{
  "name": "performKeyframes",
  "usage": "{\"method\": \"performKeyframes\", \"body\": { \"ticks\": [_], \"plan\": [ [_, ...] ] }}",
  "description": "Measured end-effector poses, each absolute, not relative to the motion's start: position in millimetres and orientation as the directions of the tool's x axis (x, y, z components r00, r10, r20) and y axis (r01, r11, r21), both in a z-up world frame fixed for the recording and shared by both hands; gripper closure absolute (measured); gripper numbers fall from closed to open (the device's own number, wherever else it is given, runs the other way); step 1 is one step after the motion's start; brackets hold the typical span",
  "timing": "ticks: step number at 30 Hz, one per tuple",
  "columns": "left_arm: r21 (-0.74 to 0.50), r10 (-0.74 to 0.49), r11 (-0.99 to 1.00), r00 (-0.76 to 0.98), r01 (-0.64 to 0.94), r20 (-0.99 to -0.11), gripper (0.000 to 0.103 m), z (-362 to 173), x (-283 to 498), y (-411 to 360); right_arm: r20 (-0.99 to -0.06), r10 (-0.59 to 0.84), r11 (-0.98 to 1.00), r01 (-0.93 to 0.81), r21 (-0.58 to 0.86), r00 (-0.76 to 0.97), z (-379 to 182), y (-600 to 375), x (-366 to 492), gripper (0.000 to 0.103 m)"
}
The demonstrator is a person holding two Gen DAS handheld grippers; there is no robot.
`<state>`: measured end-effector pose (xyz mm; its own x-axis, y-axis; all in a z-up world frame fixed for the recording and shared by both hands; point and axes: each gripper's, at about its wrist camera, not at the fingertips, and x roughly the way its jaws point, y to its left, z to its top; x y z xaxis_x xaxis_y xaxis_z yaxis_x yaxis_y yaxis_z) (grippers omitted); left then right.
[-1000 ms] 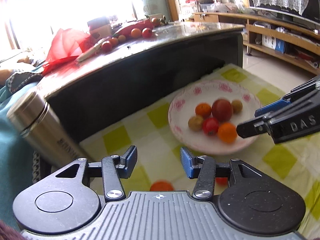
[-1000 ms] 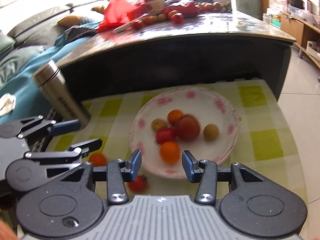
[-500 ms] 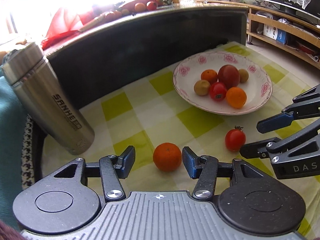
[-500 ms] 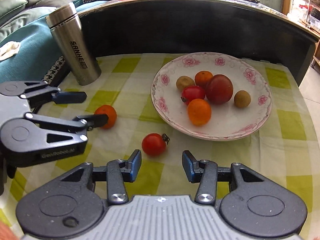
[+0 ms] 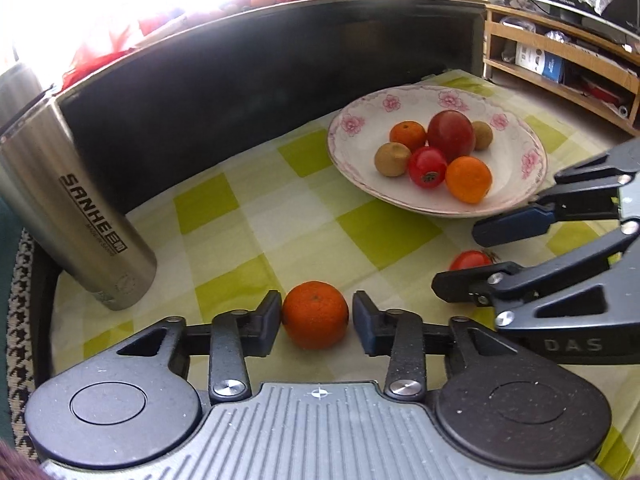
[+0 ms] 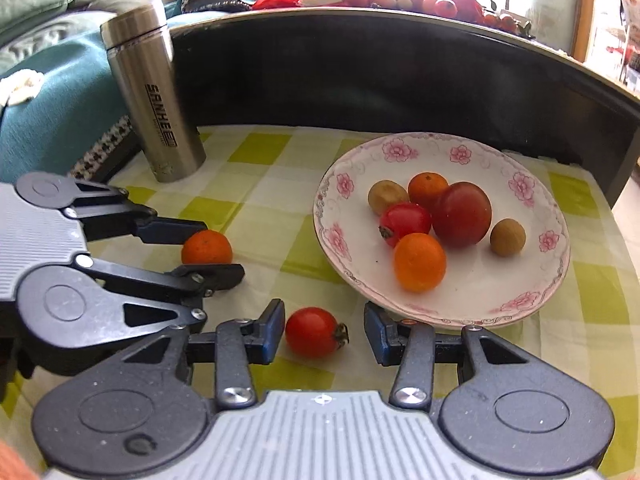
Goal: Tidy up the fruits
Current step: 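Grasp the red cherry tomato with the right tool while the left tool grasps the tangerine, then carry the cherry tomato and tangerine with both tools over the white bowl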
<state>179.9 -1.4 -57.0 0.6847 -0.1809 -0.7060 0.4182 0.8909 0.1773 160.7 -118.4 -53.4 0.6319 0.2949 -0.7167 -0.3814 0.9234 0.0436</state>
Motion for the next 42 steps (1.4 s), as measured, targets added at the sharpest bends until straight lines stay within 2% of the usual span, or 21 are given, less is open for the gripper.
{"method": "performKeyframes", "body": {
  "ticks": [2,5,9,19,30,42],
  "plan": [
    [0.168,-0.189,0.889,0.677,0.425,-0.711,0.058,-56.5,178.8,-2.1,-0.727,0.293,0.92,-0.39,0.038,0.622,-55.2,-118.3,159.2,0.063],
    [0.17,-0.194,0.885,0.674,0.434,-0.713,0.059,-56.2,175.4,-2.8,-0.727,0.275,0.914,-0.406,-0.005,0.628,-55.2,-116.2,150.6,0.065],
    [0.128,-0.225,0.886,0.654,0.446,-0.722,0.06,-52.9,170.7,-1.4,-0.74,0.262,0.918,-0.397,-0.008,0.62,-52.8,-122.2,139.9,0.065],
    [0.127,-0.275,0.842,0.62,0.524,-0.735,0.06,-42.9,119.2,-25.6,-0.773,0.212,0.936,-0.352,-0.016,0.598,-45.3,-145.5,88.3,0.065],
    [0.15,-0.252,0.835,0.61,0.529,-0.751,0.06,-50.5,63.9,-45.6,-0.799,0.162,0.948,-0.316,-0.038,0.58,-48.6,-166.2,45.4,0.065],
    [0.16,-0.236,0.849,0.633,0.503,-0.738,0.056,-61.6,51.2,-44.9,-0.77,0.17,0.944,-0.327,-0.052,0.615,-54.3,-166.7,36.7,0.065]
  ]
}}
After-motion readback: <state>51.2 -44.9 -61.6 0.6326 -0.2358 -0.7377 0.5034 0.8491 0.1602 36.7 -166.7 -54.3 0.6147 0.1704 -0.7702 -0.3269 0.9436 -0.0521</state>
